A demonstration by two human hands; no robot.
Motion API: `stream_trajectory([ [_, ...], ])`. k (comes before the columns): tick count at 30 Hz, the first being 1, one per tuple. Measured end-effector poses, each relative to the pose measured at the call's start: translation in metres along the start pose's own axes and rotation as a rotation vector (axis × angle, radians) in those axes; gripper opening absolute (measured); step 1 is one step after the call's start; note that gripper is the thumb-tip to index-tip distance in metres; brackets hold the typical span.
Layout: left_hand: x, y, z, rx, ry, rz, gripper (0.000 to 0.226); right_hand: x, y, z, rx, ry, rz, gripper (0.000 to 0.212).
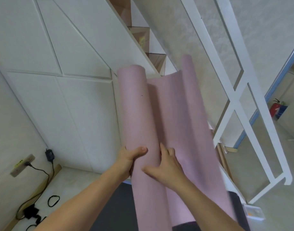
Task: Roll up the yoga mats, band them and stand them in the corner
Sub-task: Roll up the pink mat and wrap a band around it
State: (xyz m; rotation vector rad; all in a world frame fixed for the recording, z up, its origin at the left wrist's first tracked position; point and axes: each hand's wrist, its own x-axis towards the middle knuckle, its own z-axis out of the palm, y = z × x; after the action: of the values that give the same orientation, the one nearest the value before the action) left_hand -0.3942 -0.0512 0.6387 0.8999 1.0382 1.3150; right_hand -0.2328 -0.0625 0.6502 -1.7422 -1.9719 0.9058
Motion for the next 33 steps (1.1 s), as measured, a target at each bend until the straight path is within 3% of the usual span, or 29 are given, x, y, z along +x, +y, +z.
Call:
stream_trajectory([
  [2,-0.001,0.004,0.008,0.086,0.055,0.076,0.051,-0.012,-0.016,0.007,-0.132,0.066,-0.037,0.132],
  [6,-0.004,0.008,0.021,0.219,0.135,0.108,0.074,-0.012,-0.025,0.014,-0.103,0.159,-0.04,0.149],
  [10,0.001,0.024,0.005,0.149,-0.025,0.007,0.092,-0.007,-0.015,-0.006,0.096,0.181,-0.076,0.124],
  [15,0.005,0.043,-0.007,0.093,-0.214,-0.014,0.109,-0.009,-0.005,-0.02,0.428,-0.108,-0.15,0.089],
  [18,0.007,0.044,-0.008,0.055,-0.229,-0.026,0.111,-0.006,-0.002,-0.024,0.551,-0.207,-0.131,0.086],
  [21,0.007,0.04,-0.004,-0.005,-0.143,-0.014,0.095,0.001,-0.008,-0.027,0.47,-0.232,-0.065,0.086],
  [24,0.006,0.043,0.005,-0.006,-0.028,0.03,0.067,-0.011,-0.025,-0.025,0.06,-0.029,0.02,0.105],
  [26,0.004,0.046,0.014,0.037,0.08,0.065,0.05,-0.027,-0.036,-0.017,-0.132,0.134,-0.095,0.108],
  [28,0.003,0.046,0.028,0.101,0.2,0.091,0.046,-0.039,-0.045,-0.007,-0.309,0.22,-0.231,0.103],
  [30,0.002,0.043,0.036,0.178,0.299,0.111,0.056,-0.05,-0.044,-0.001,-0.436,0.288,-0.331,0.095],
  [31,0.002,0.043,0.036,0.196,0.321,0.123,0.062,-0.053,-0.041,-0.008,-0.457,0.378,-0.442,0.085],
  [33,0.005,0.045,0.028,0.211,0.315,0.141,0.072,-0.047,-0.02,-0.037,-0.274,0.704,-0.623,0.054],
])
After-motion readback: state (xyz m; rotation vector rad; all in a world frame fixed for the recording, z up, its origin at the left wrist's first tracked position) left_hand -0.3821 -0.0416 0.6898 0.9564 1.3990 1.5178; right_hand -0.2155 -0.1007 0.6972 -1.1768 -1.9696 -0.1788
